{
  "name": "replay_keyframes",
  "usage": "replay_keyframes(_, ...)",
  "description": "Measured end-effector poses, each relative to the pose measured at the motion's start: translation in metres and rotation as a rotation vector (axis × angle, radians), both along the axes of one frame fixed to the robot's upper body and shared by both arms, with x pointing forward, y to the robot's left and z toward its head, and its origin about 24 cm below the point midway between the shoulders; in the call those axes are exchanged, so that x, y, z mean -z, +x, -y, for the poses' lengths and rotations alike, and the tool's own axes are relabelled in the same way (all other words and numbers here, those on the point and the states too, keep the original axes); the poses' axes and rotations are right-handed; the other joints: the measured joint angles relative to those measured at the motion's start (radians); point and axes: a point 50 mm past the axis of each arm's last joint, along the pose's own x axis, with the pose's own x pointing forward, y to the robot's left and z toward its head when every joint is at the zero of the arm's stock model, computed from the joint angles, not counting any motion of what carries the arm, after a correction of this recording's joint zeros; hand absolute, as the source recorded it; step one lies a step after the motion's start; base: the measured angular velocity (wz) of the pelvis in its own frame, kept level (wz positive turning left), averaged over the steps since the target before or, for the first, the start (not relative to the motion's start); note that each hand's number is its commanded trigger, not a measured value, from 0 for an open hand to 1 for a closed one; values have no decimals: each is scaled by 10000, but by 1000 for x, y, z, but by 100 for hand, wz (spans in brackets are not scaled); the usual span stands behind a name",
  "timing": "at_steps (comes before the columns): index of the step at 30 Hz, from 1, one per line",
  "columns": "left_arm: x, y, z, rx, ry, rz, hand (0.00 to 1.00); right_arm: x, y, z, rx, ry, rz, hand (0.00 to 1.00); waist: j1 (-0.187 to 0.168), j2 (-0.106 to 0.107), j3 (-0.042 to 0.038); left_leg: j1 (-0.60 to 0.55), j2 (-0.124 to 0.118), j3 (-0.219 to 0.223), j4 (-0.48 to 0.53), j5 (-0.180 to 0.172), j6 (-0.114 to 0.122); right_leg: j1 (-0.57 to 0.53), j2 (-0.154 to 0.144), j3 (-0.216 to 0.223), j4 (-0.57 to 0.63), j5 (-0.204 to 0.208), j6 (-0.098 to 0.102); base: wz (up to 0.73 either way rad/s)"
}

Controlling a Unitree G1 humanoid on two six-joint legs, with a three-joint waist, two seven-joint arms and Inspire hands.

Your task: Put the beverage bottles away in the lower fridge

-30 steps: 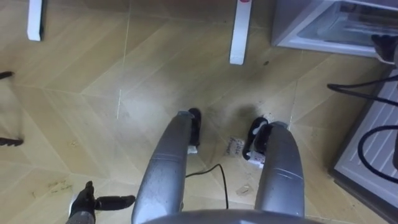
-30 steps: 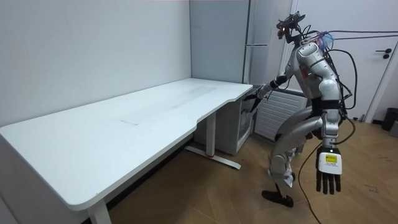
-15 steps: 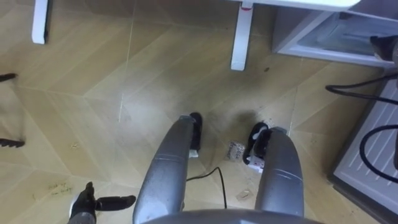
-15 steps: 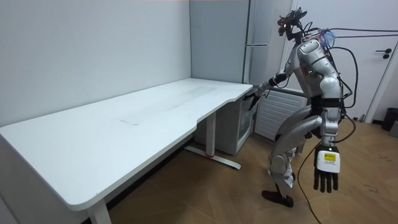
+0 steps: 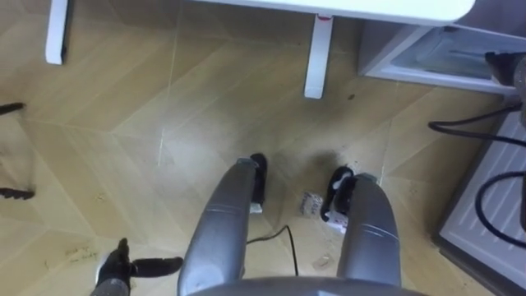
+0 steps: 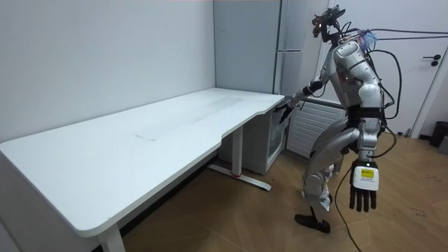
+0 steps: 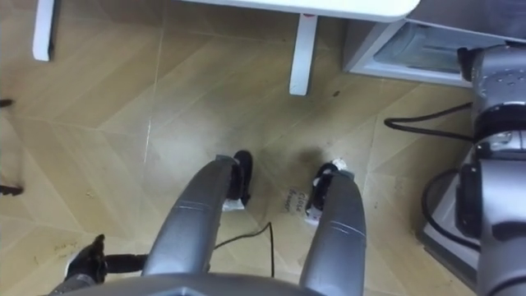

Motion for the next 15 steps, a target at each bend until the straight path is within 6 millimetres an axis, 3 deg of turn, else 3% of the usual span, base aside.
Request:
replay_keyframes(4, 1, -1, 2, 100, -83, -145, 0, 25, -20, 6, -377, -160, -3, 0, -41, -31, 21, 630, 3, 0, -400, -4, 7, 655, 28, -70, -397, 9, 23, 0)
replay_keyframes(10, 2, -2, 1, 303, -343, -550, 0, 81, -69, 7, -894, -167, -1167, 0, -84, -87, 36, 1989, 187, -117, -1160, -65, -82, 2176, 302, -320, -1450, 85, 43, -3)
replay_keyframes(15, 4, 0, 0, 373, -508, -778, 0, 142, -125, -24, -1732, 486, -3273, 0, -198, -16, -1, 3368, 484, -249, -1878, -151, -220, 3801, 759, -514, -2695, 291, 19, -5)
